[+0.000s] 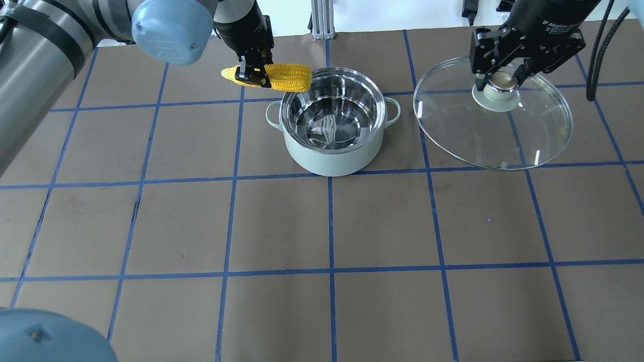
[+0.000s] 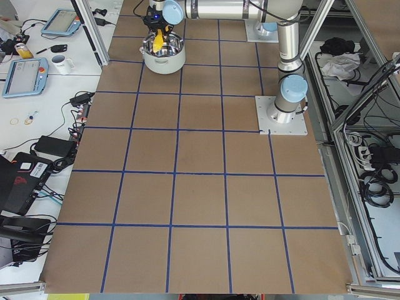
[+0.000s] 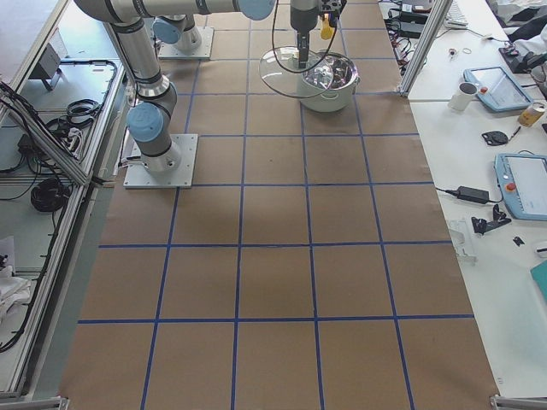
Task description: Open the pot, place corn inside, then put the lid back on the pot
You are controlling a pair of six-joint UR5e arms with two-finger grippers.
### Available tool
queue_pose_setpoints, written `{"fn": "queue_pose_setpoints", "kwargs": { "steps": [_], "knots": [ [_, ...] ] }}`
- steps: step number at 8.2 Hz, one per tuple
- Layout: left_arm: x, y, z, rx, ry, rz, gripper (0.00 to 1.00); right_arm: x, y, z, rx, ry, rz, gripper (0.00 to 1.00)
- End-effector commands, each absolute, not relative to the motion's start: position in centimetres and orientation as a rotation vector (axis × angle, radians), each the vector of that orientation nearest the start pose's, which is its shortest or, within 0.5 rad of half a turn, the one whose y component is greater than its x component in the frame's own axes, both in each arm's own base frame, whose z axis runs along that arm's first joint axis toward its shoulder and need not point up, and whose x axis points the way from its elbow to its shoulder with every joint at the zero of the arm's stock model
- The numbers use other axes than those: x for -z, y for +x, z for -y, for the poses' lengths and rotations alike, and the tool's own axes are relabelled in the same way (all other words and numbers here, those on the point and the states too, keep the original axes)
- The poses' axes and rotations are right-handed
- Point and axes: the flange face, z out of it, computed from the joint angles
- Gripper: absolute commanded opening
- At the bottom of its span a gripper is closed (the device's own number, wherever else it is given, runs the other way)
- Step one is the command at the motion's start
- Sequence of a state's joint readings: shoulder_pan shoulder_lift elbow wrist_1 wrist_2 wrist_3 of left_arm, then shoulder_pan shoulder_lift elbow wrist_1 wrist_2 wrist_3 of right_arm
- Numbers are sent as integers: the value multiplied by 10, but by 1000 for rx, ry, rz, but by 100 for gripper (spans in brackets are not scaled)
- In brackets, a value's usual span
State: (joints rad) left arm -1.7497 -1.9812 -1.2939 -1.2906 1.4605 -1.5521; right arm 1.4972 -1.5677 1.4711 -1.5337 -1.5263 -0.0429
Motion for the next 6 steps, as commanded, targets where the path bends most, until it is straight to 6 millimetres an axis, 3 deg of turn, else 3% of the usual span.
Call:
{"fn": "queue_pose_setpoints", "kwargs": {
  "steps": [1,2,4,6],
  "knots": [
    [-378,-299,659,-1,-2251,-2489,0,-532,101,506,94,46,-3099,34],
    [-364,-318,657,-19,-2273,-2452,0,-532,101,506,94,46,-3100,34],
    [-358,-345,646,18,-2304,-2387,0,-533,101,505,97,45,-3099,34],
    [-334,-355,644,3,-2270,-2365,0,-532,102,505,92,46,-3099,34]
  ]
}}
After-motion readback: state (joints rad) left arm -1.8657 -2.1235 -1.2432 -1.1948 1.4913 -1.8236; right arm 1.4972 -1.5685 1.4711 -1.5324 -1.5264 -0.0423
